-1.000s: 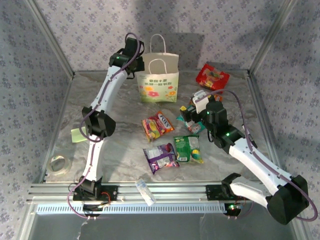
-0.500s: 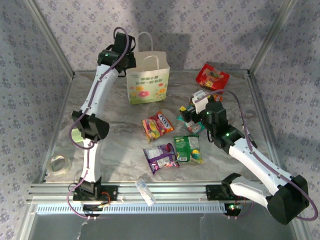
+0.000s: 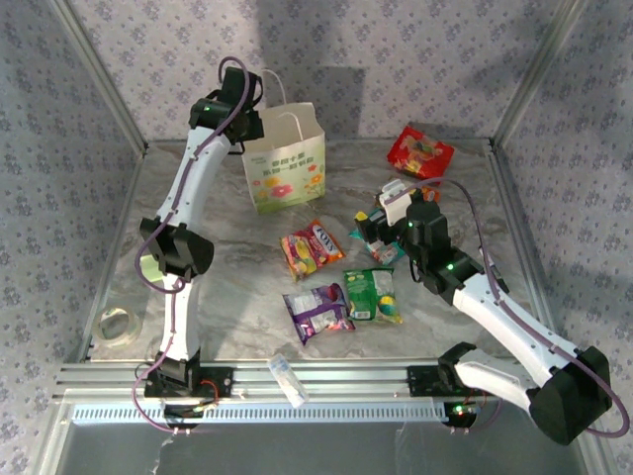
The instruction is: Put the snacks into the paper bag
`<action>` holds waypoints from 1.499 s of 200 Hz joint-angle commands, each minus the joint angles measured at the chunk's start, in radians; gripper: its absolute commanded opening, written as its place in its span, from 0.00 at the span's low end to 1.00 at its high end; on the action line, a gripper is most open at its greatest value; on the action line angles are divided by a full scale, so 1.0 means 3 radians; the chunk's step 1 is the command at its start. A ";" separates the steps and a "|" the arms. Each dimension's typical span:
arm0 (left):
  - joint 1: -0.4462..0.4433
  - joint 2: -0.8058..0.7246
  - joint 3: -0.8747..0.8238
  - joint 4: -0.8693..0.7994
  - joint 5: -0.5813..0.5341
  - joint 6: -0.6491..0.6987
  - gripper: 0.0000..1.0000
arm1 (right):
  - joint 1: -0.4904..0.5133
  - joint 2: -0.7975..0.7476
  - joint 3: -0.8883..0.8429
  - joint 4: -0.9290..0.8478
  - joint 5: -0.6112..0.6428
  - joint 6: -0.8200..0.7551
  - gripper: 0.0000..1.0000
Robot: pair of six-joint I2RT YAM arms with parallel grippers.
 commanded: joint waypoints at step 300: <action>0.0056 -0.0491 -0.0662 -0.0142 0.0037 -0.0237 0.44 | 0.0132 0.0099 0.0131 -0.0104 0.0022 -0.0132 1.00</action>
